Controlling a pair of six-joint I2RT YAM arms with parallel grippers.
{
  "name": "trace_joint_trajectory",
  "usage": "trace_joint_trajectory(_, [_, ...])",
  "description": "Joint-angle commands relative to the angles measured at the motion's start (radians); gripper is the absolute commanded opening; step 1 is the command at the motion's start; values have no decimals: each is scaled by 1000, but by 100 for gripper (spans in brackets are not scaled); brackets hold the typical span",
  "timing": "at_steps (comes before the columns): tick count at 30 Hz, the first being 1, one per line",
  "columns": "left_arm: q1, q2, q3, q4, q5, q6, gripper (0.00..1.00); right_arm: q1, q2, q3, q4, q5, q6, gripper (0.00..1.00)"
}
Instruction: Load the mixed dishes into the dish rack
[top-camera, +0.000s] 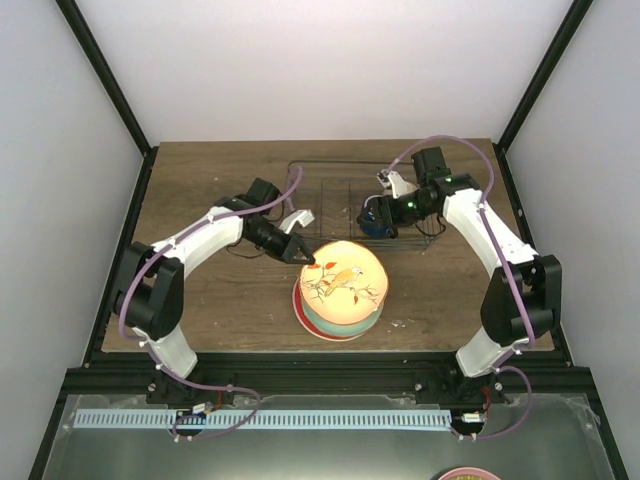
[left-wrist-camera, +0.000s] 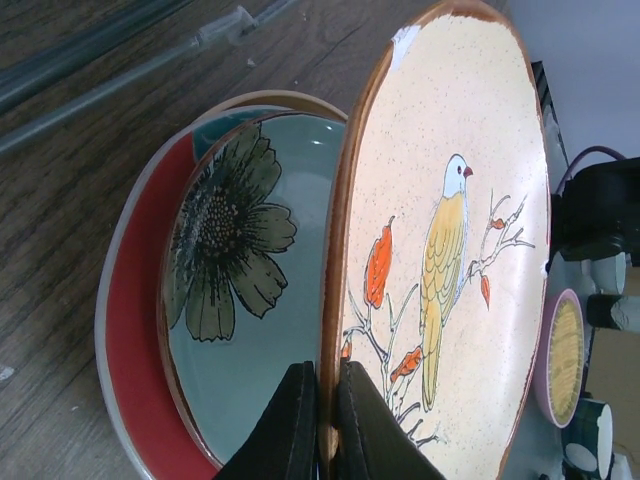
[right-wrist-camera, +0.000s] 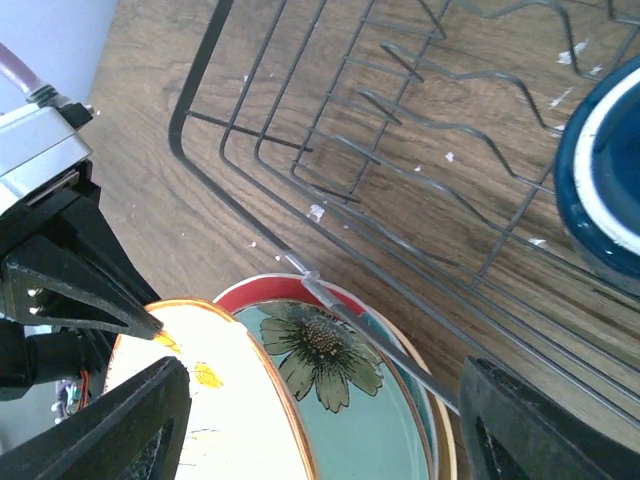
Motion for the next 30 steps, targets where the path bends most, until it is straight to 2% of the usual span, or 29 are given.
trace_joint_trajectory(1, [10,-56,41,-27,134,5,0,6,1,-18,2,-75,-48,75])
trace_joint_trajectory(6, [19,-65,69,-52,125,18,0,10,-3,-45,-12,-136,-53,76])
trace_joint_trajectory(19, [36,-16,170,-44,101,28,0,87,14,-80,-52,-145,-69,78])
trace_joint_trajectory(27, [65,10,219,-47,68,53,0,87,2,-99,-46,-191,-76,62])
trace_joint_trajectory(30, [77,24,241,-56,38,75,0,87,0,-107,-39,-215,-78,53])
